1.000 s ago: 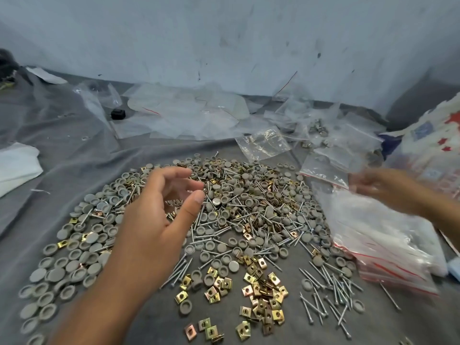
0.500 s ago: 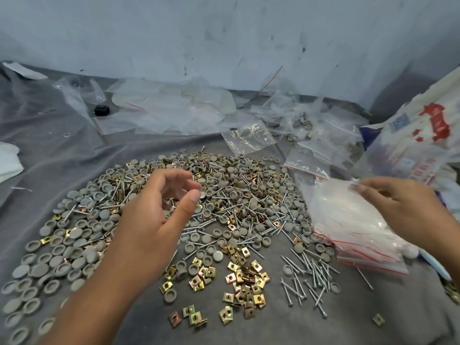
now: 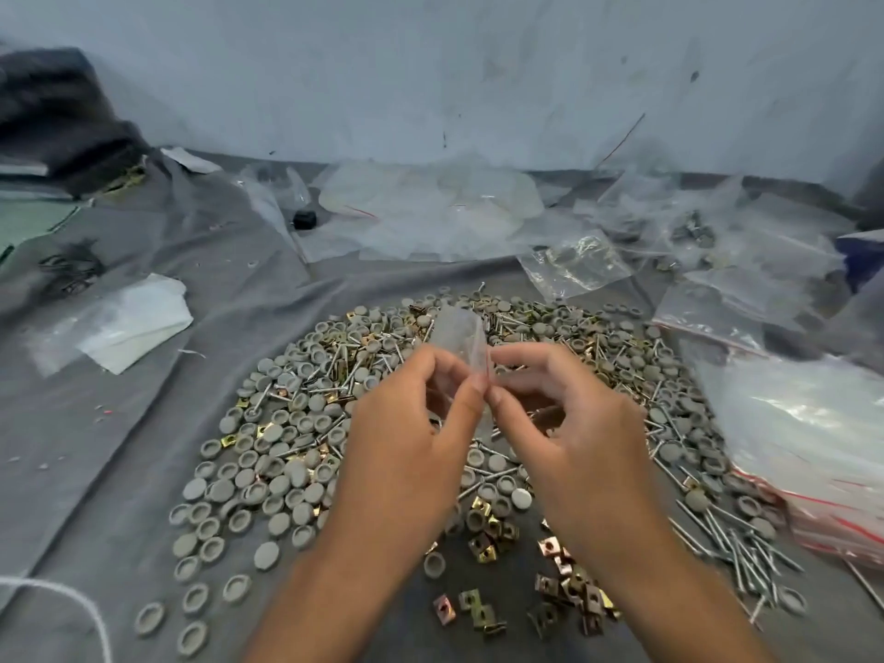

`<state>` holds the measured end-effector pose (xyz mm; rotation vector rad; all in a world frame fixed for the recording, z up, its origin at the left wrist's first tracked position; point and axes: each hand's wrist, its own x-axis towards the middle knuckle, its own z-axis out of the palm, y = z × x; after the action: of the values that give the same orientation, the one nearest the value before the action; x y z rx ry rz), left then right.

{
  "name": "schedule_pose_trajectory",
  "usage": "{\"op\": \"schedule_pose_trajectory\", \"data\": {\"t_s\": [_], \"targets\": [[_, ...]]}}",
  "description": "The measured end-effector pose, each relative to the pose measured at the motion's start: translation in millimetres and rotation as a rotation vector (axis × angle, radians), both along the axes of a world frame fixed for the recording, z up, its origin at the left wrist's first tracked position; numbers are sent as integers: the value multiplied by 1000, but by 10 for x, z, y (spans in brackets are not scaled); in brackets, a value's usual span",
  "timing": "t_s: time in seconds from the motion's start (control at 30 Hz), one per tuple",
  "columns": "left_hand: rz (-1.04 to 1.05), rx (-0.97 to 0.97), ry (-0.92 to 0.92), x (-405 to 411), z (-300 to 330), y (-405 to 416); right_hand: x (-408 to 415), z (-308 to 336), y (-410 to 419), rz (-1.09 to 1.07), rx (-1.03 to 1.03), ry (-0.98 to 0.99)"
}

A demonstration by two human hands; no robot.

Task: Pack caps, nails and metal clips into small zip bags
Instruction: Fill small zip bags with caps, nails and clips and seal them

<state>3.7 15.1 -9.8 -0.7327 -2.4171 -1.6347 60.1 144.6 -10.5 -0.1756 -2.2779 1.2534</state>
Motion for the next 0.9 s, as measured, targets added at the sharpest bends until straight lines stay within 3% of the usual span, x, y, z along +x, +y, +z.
{"op": "schedule_pose_trajectory", "data": {"t_s": [0.23, 0.37, 0.47, 0.6, 0.9], "targets": [[227, -24, 98, -89, 55, -73, -54, -65, 211, -106, -175, 4], [337, -88, 195, -115, 106, -108, -107, -108, 294, 37, -191, -87], [399, -199, 284, -125, 73, -125, -141, -184, 320, 209, -13, -278], [418, -261, 365, -170, 41, -189, -143, -340, 380, 268, 517, -496], [193, -468, 381, -192, -35, -166, -163, -433, 385, 331, 798, -407]]}}
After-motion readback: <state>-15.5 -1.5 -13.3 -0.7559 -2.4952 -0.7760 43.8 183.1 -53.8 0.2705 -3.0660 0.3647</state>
